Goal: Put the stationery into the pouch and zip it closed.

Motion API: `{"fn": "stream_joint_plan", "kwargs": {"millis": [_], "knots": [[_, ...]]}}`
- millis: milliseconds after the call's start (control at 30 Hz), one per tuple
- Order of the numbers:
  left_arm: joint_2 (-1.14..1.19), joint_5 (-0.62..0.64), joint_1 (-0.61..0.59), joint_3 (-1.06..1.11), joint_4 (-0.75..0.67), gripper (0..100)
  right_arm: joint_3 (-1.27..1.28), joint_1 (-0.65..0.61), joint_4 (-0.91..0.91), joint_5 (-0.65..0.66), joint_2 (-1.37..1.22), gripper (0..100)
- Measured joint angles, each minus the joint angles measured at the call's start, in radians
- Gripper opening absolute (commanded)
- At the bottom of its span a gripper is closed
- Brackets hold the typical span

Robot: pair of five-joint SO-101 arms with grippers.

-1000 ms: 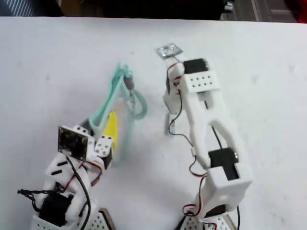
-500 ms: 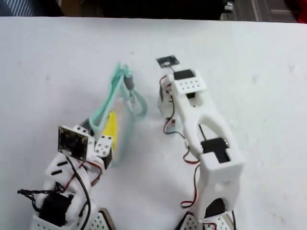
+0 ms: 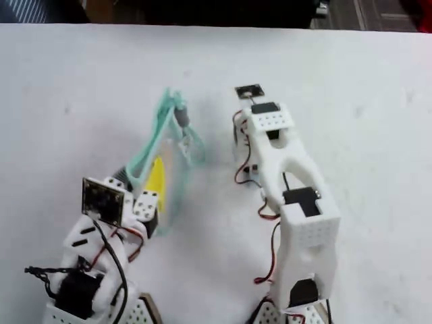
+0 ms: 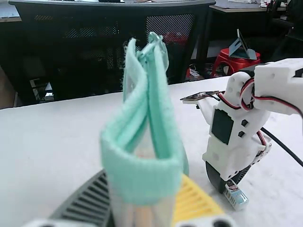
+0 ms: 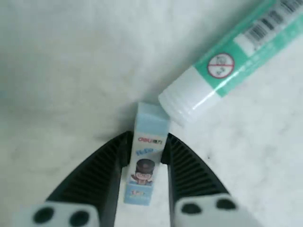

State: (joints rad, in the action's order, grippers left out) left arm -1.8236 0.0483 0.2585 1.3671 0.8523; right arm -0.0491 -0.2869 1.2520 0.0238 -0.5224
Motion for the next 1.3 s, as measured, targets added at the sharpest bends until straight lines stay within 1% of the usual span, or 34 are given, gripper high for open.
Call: {"fn": "stream_joint_plan", "kwargs": {"millis": [400, 500, 567, 900, 967, 1033, 1167, 1300], "knots": [[0.000, 0.000, 0.000, 0.000, 0.000, 3, 0.000, 0.008, 0.000, 0.000, -0.003, 1.7], [0.000, 0.000, 0.000, 0.000, 0.000, 9, 0.000, 0.008, 0.000, 0.006, -0.003, 1.8], [0.000, -0.002, -0.002, 0.000, 0.000, 12, -0.003, 0.008, 0.005, 0.032, -0.005, 1.8], [0.000, -0.005, -0.003, 0.000, 0.000, 13, -0.008, 0.008, 0.008, 0.051, -0.008, 1.8], [0.000, -0.005, -0.003, 0.000, 0.000, 15, -0.008, 0.008, 0.008, 0.051, -0.008, 1.8], [0.000, -0.005, 0.011, 0.000, 0.003, 17, -0.008, 0.008, 0.008, 0.051, -0.008, 1.8], [-0.003, -0.005, 0.069, 0.000, 0.023, 17, -0.008, 0.008, 0.008, 0.054, -0.008, 1.8], [-0.003, -0.005, 0.089, -0.002, 0.023, 17, -0.008, 0.008, 0.008, 0.055, -0.008, 1.7]]}}
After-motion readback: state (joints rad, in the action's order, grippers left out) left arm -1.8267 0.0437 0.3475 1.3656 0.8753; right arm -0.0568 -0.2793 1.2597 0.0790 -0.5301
